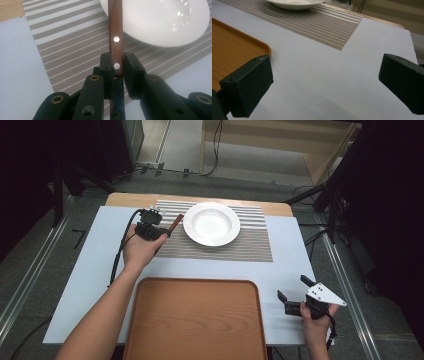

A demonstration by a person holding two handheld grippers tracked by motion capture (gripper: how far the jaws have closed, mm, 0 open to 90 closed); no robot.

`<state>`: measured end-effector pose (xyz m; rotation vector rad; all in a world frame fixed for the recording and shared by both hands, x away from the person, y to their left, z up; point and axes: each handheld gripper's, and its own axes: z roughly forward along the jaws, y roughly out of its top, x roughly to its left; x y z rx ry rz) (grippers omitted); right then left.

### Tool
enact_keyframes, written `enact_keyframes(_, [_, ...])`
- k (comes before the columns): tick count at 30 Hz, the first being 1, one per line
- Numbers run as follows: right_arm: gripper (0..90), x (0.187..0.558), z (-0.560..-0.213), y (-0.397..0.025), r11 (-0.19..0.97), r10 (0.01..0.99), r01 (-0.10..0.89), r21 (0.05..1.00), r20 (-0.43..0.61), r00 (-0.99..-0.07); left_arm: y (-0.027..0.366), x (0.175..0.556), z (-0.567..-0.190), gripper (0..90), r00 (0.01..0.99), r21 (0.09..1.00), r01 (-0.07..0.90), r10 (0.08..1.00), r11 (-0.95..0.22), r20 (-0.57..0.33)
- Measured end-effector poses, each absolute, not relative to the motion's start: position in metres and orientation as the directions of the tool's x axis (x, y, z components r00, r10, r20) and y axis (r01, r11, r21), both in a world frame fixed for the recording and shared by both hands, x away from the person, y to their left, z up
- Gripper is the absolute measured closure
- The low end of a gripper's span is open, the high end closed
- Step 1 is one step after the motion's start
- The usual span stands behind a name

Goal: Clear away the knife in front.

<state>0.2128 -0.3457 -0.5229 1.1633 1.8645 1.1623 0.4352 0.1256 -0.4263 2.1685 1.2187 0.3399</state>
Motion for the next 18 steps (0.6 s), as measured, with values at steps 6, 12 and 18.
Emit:
enact_keyframes(6, [0.0, 0.213, -0.523, -0.346, 0.216, 0.914, 0.344, 0.914, -0.065, -0.4, 0.127, 0.418, -0.428, 76.7, 0.561, 0.634, 0.666, 0.824, -0.392, -0.081])
enact_keyframes(12, [0.0, 0.213, -0.523, -0.346, 0.217, 0.914, 0.345, 0.913, -0.066, -0.4, 0.128, 0.402, -0.429, 76.7, 0.578, 0.638, 0.657, 0.811, -0.402, -0.084])
enact_keyframes(18, [0.0, 0.213, -0.523, -0.346, 0.217, 0.914, 0.345, 0.913, -0.066, -0.4, 0.129, 0.389, -0.428, 76.6, 0.59, 0.645, 0.644, 0.804, -0.412, -0.075])
